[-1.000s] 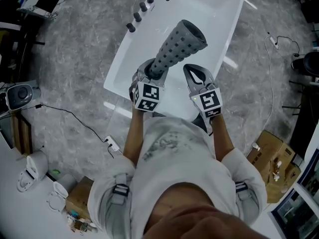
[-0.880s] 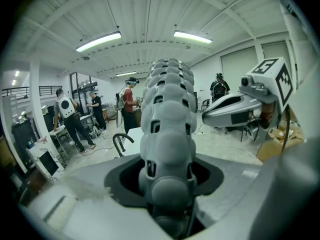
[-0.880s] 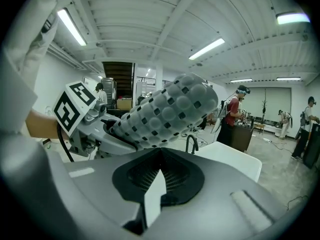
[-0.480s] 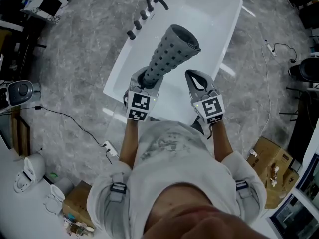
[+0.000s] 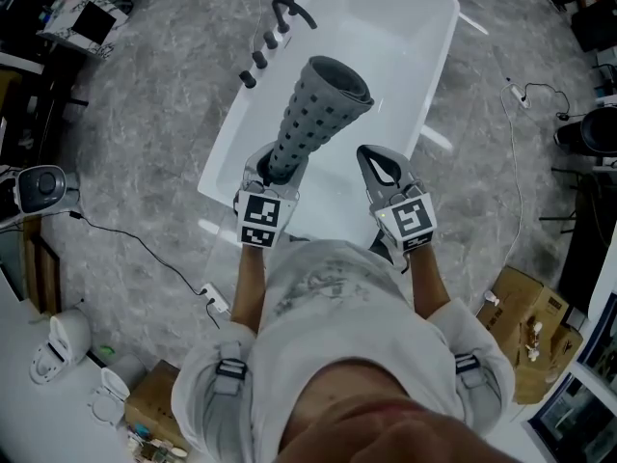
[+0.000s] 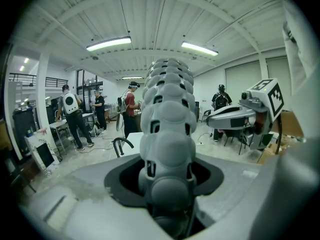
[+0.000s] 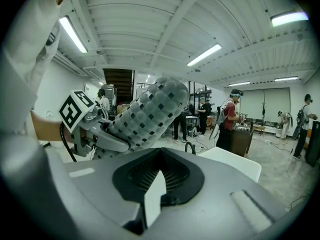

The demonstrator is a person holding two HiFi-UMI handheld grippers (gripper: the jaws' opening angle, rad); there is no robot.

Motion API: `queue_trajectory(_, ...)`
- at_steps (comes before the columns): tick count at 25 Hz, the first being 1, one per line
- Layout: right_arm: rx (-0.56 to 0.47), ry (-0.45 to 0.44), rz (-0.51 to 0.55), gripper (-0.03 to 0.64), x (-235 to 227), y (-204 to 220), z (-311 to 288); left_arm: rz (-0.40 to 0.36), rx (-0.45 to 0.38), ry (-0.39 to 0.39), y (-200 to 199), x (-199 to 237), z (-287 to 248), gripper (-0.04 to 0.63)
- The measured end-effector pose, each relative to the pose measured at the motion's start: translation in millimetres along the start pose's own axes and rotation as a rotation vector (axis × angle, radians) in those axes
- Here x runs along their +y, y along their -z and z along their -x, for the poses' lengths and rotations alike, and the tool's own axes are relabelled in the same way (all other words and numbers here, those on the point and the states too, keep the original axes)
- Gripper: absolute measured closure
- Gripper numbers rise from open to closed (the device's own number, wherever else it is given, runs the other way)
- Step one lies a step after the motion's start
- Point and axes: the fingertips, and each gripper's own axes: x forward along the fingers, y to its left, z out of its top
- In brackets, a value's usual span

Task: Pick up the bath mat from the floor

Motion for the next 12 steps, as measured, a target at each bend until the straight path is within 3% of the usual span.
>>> queue_trajectory(12, 0.002, 0.013, -0.012, 0.615, 3, 6, 8, -0.006, -0.001, 0.028, -1, -11, -1, 0.388)
